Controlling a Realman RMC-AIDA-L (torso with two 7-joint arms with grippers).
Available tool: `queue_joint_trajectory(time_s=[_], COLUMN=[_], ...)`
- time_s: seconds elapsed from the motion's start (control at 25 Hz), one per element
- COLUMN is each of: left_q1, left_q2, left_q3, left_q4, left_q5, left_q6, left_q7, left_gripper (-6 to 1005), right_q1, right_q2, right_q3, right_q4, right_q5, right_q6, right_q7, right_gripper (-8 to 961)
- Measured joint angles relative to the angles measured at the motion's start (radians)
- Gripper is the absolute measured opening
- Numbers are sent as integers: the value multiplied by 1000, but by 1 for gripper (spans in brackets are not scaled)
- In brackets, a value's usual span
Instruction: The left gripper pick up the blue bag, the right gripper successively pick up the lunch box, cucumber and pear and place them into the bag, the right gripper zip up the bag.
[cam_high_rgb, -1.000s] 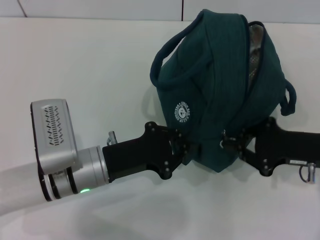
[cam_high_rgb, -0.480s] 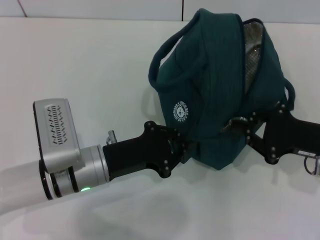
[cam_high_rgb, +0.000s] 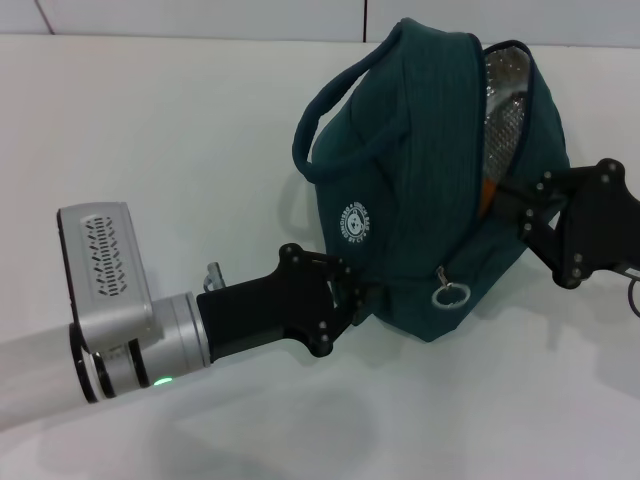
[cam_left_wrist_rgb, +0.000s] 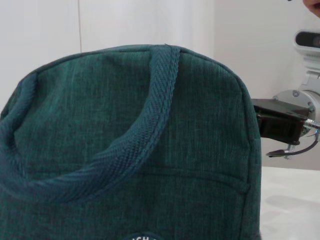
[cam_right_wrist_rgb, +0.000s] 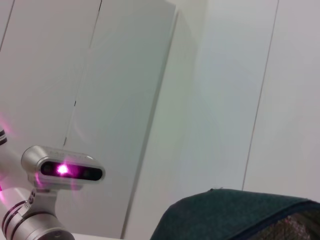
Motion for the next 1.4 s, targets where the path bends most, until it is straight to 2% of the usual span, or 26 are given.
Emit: queue_joint_trajectory(time_s=[0.24,0.4,0.6,0.8,1.0,1.4], left_q1=[5,-1,-14,-35,-46,-48], left_q2=[0,-2,-4,-7,-8,-7], left_q3=[-1,3,-3,-2,0,1], left_q4=[2,4,7,9,9,9], left_q5=[-1,-2,-2,-3,-3,-3], left_q6=[0,-1,-1,-20,-22,-22], left_q7=[0,1,2,2,1,0], left_gripper=[53,53,53,52,52,51], right_q1=[3,8,-3,-17,-28,-2], right_q2=[-2,-3,-1,3,5,6], right_q3=[-5,-6,-6,-5,-3,-5], right_q4=[53,120,141,136,92,56], right_q5=[-13,-108,-140,-171,-189,-259], right_q6=[-46,-59,-52,13,84,83], right_q7=[99,246,310,369,386,380], right_gripper=[109,115,123,301,313,311])
